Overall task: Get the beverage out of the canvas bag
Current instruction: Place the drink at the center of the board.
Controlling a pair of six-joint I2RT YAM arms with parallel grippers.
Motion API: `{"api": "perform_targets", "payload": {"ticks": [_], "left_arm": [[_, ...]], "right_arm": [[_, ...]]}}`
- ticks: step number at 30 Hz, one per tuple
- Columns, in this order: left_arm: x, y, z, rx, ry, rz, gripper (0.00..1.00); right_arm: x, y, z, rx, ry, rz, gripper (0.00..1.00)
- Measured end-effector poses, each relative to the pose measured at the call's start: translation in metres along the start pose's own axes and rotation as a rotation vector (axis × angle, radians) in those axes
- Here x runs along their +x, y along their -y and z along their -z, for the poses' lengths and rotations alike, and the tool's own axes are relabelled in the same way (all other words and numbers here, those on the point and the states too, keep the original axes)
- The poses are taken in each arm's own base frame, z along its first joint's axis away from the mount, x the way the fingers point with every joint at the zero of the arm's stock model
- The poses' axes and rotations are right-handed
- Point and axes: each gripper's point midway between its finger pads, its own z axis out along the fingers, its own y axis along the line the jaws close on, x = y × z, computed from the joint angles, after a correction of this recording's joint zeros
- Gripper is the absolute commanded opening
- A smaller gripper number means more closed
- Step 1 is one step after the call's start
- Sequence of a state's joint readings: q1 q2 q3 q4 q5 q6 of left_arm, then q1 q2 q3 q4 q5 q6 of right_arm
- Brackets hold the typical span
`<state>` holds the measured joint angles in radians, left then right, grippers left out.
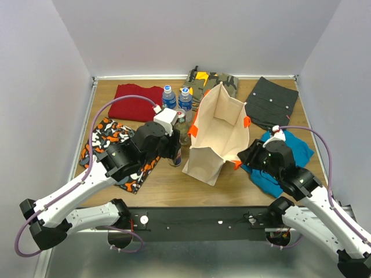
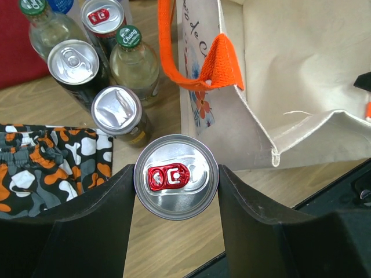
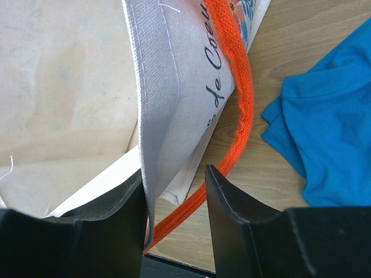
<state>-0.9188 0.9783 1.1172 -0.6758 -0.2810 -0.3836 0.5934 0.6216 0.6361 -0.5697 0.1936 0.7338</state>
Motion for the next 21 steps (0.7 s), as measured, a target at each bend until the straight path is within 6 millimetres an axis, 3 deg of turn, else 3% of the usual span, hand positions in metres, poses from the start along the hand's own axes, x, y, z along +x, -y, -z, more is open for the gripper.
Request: {"api": "perform_targets", "payload": {"ticks": [14,21], "left_arm": [[0.03,0.003,-0.033,-0.027,-0.02,-0.024,0.0],[0.061,-0.004,-0.048,-0.066,-0.028,-0.058,0.0]], "right_arm": [[0.002,0.001,-0.002,0.009,-0.01,0.003,0.5],[0.002,0.001,-0.002,0.009,-0.009,0.002,0.5]]}}
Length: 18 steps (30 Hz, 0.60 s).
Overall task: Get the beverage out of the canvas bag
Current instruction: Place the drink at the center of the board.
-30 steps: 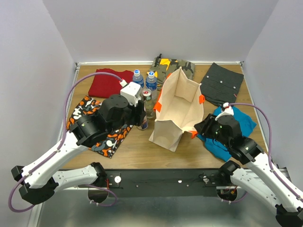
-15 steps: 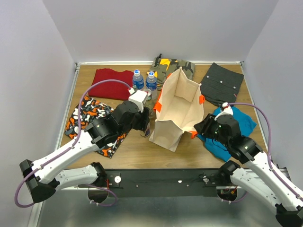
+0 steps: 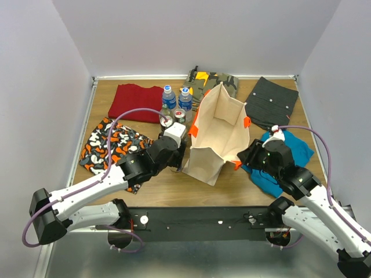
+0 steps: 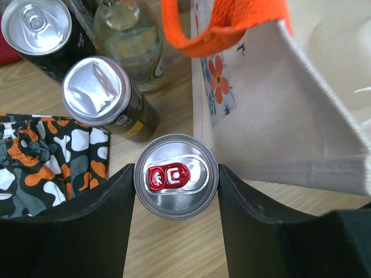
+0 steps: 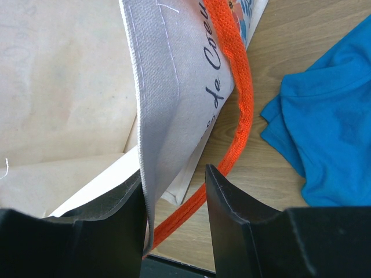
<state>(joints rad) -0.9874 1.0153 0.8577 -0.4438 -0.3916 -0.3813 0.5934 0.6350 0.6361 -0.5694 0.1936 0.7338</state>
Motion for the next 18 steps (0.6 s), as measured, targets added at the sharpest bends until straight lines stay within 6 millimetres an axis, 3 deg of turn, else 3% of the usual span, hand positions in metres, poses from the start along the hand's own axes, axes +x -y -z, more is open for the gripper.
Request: {"api": "perform_targets", "payload": {"ticks": [18], "left_arm": [[0.014,-0.01,-0.02,-0.115,0.082,-0.001,0.0]], "right_arm": [[0.0,0.0,0.0,0.001,-0.001,0.0,0.5]]}}
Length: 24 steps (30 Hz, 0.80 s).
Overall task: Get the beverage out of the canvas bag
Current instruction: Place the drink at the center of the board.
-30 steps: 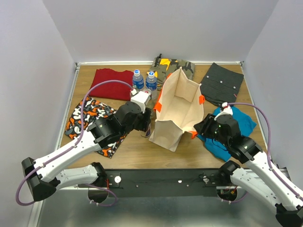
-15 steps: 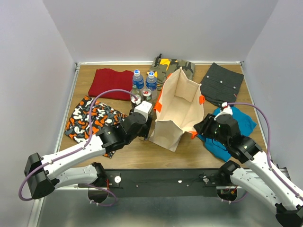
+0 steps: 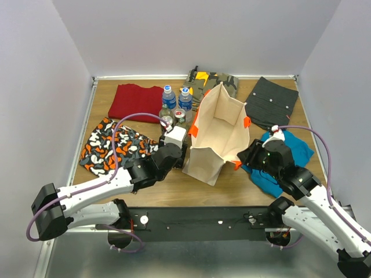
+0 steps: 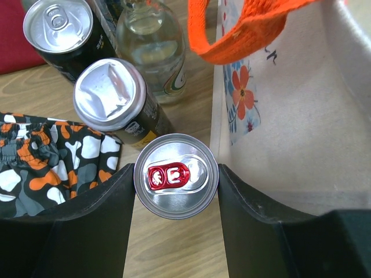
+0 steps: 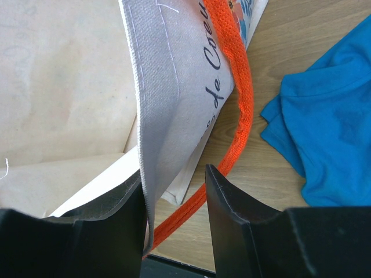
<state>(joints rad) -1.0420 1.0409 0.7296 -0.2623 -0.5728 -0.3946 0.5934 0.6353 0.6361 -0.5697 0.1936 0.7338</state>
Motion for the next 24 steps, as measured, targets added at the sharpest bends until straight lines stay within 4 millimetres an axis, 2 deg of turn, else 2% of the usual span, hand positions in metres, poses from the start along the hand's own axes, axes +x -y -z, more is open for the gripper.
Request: {"api": "perform_targets", "payload": {"ticks": [10,24], "left_arm": [[-0.004,0.015,-0.021,0.009,0.026,0.011,0.0],[-0.021,0.033,-0.047,0.007,0.091,-0.003,0.0]], "right_arm": [[0.0,0.0,0.0,-0.001,0.001,0.0,0.5],[0.0,0.0,0.0,0.0,0.001,0.0,0.5]]}}
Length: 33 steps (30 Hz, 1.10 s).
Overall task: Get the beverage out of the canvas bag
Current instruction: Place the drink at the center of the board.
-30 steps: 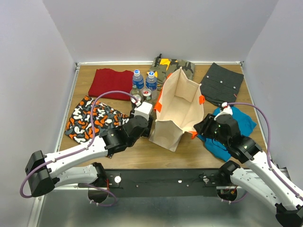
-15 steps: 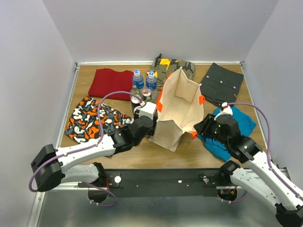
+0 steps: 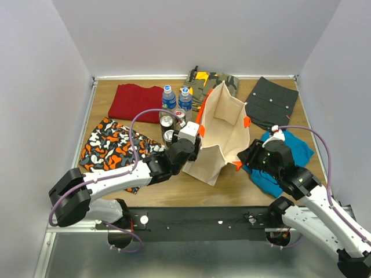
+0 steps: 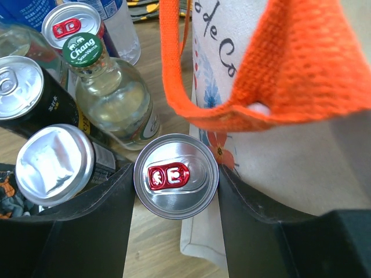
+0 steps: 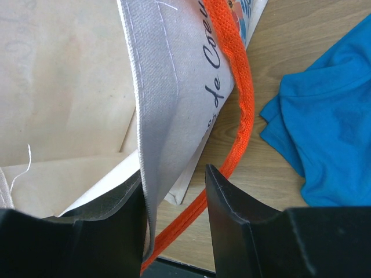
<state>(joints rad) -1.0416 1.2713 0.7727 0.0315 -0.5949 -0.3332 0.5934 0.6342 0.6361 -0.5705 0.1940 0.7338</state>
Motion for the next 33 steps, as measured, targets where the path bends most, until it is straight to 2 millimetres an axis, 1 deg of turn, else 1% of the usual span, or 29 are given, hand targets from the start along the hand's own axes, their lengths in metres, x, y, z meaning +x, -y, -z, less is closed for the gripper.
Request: {"api": "perform_targets", "payload": {"ticks": [7,10,19,26,29,33], "left_arm": [[0.001,0.004,-0.013,-0.014,0.002,0.008,0.0],[0.001,0.003,-0.016,-0.027,0.009,0.013,0.0],[-0.005,-0.015,-0.019,-0.114,0.035,0.033,0.0],[-0.006,-0.023,-0.021,-0.138,0.037,0.055,0.0],[-0.002,-0.026,-0.025,-0.15,0.03,0.064,0.0],[0.011,-0.031,-0.029,-0.168,0.007,0.072,0.0]], "right_arm": [[0.0,0.0,0.0,-0.001,0.0,0.0,0.5],[0.0,0.0,0.0,-0.001,0.0,0.0,0.5],[0.0,0.0,0.0,0.0,0.0,0.0,0.5],[0.001,0.0,-0.001,0.003,-0.004,0.001,0.5],[0.001,0.0,-0.001,0.002,-0.003,0.001,0.5],[0.001,0.0,-0.001,0.003,-0.004,0.001,0.5]]}}
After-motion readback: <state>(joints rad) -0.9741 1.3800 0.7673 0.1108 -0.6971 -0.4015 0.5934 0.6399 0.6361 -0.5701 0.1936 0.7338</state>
